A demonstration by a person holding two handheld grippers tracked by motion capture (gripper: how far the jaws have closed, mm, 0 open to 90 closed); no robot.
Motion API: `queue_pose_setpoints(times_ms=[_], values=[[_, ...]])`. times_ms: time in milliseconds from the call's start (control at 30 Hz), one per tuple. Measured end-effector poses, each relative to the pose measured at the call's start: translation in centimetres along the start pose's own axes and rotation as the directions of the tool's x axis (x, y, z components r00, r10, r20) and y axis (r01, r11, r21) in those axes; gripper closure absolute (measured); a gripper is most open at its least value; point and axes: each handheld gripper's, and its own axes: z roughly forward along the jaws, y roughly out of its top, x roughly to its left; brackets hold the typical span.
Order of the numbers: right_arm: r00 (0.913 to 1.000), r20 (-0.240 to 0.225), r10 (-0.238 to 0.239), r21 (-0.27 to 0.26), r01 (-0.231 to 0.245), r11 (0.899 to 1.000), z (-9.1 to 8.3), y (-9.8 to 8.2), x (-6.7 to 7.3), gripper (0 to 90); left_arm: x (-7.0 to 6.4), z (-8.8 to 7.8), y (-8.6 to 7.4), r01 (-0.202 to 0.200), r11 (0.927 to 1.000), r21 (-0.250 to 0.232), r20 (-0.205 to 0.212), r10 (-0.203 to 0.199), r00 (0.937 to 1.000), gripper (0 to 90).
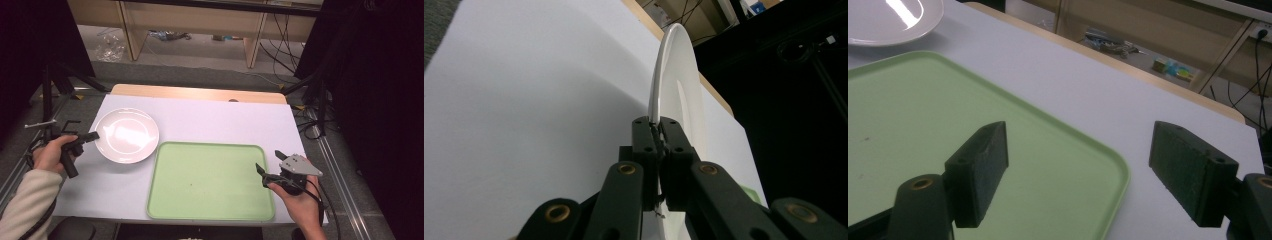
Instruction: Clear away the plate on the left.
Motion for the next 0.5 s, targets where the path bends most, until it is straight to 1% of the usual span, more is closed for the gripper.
queue_pose_setpoints(times_ms=[33, 67, 100, 133, 167, 200, 233, 267, 300, 333, 433, 467, 500], values=[[1.0, 0.0, 0.0, 0.0, 0.0, 1.0, 0.0, 0.0, 0.0, 24.5, 0.0, 0.0, 0.0, 0.0, 1.0, 0.0, 0.0, 0.0, 1.0, 86.7], [1.0, 0.001, 0.0, -0.001, 0.0, 1.0, -0.02, 0.02, -0.01, 24.5, -0.14, 0.12, -0.07, -0.008, 0.9999, -0.013, 0.024, 0.008, 0.9997, 86.7], [1.0, 0.001, -0.001, -0.001, 0.001, 1.0, -0.03, 0.02, -0.01, 24.5, -0.14, 0.12, -0.07, -0.008, 0.9999, -0.013, 0.024, 0.008, 0.9997, 86.6], [1.0, 0.001, -0.001, 0.0, 0.001, 1.0, -0.04, 0.02, -0.01, 24.5, -0.39, 0.04, 0.0, -0.011, 0.9999, 0.005, -0.004, 0.011, 0.9999, 86.6], [1.0, 0.001, -0.001, 0.0, 0.001, 1.0, -0.04, 0.02, -0.01, 24.5, -0.39, 0.04, 0.0, -0.011, 0.9999, 0.005, -0.004, 0.011, 0.9999, 86.6], [1.0, 0.001, -0.002, 0.0, 0.002, 1.0, -0.04, 0.0, -0.04, 24.5, -0.24, 0.19, -0.11, -0.015, 0.9998, -0.013, 0.029, 0.015, 0.9994, 86.6], [1.0, 0.001, -0.002, 0.0, 0.002, 1.0, -0.04, 0.0, -0.04, 24.5, -0.24, 0.19, -0.11, -0.015, 0.9998, -0.013, 0.029, 0.015, 0.9994, 86.5], [1.0, 0.001, -0.002, 0.0, 0.002, 1.0, -0.05, -0.01, -0.05, 24.5, -0.29, 0.17, -0.1, -0.018, 0.9998, -0.009, 0.02, 0.018, 0.9996, 86.5], [1.0, 0.001, 0.001, -0.001, -0.001, 1.0, -0.05, -0.01, -0.05, 24.5, -0.29, 0.17, -0.1, -0.019, 0.9998, -0.008, 0.024, 0.019, 0.9995, 86.5], [1.0, 0.002, 0.001, -0.001, -0.001, 1.0, -0.05, -0.01, -0.06, 24.4, -0.45, 0.06, -0.03, -0.02, 0.9998, 0.009, 0.005, 0.02, 0.9998, 86.5], [1.0, 0.002, 0.0, -0.001, 0.0, 1.0, -0.04, 0.0, -0.05, 24.4, -0.58, 0.08, -0.08, -0.01, 0.9999, 0.004, 0.011, 0.01, 0.9999, 86.6], [1.0, 0.002, -0.003, 0.0, 0.003, 1.0, -0.04, 0.0, -0.05, 24.4, -0.58, 0.12, -0.06, -0.012, 0.9999, 0.007, 0.024, 0.012, 0.9996, 86.6], [1.0, 0.002, -0.003, -0.001, 0.003, 1.0, -0.04, 0.0, -0.04, 24.5, -0.64, 0.13, -0.07, -0.009, 0.9999, 0.007, 0.025, 0.009, 0.9996, 86.6]])
